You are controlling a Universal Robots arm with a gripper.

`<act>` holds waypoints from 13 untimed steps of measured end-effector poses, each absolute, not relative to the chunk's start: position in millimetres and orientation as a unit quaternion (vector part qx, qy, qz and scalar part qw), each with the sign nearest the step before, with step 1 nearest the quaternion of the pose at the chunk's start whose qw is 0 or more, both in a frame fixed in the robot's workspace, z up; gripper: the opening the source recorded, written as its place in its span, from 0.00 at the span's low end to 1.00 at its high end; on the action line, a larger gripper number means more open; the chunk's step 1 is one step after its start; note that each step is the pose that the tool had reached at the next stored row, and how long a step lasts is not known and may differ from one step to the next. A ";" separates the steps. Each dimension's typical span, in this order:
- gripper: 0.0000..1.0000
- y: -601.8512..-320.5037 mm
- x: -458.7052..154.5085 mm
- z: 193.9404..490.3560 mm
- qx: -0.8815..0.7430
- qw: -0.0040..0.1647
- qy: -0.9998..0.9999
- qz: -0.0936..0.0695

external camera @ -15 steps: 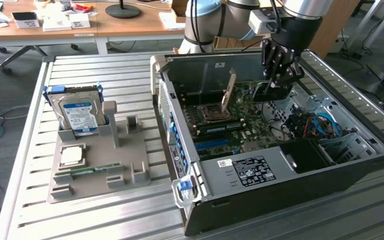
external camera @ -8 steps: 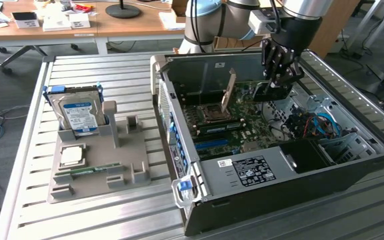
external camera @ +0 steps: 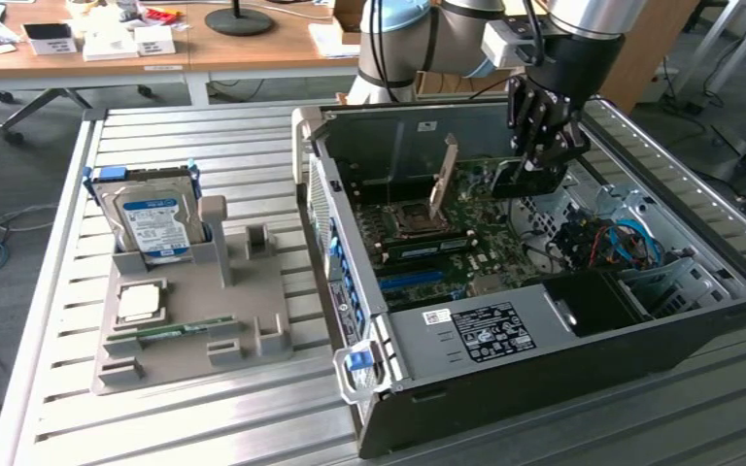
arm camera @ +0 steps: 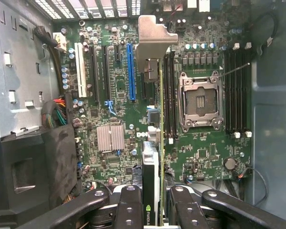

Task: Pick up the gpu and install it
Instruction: 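Insert the gpu into the slot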

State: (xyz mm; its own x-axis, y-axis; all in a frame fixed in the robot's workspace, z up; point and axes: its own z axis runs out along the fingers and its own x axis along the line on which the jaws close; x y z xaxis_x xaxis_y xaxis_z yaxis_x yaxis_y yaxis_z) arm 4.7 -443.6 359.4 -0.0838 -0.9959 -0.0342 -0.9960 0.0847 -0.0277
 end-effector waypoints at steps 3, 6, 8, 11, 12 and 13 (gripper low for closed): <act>0.27 -443.6 4.2 358.8 -0.676 0.022 0.736 0.001; 0.27 -443.6 4.2 358.7 -0.676 0.022 0.736 0.001; 0.27 -443.6 4.2 358.7 -0.676 0.022 0.736 0.001; 0.27 -443.6 4.2 358.0 -0.676 0.022 0.736 0.001; 0.27 -443.6 4.2 357.7 -0.676 0.022 0.736 0.001; 0.27 -443.7 4.2 357.6 -0.676 0.022 0.736 0.001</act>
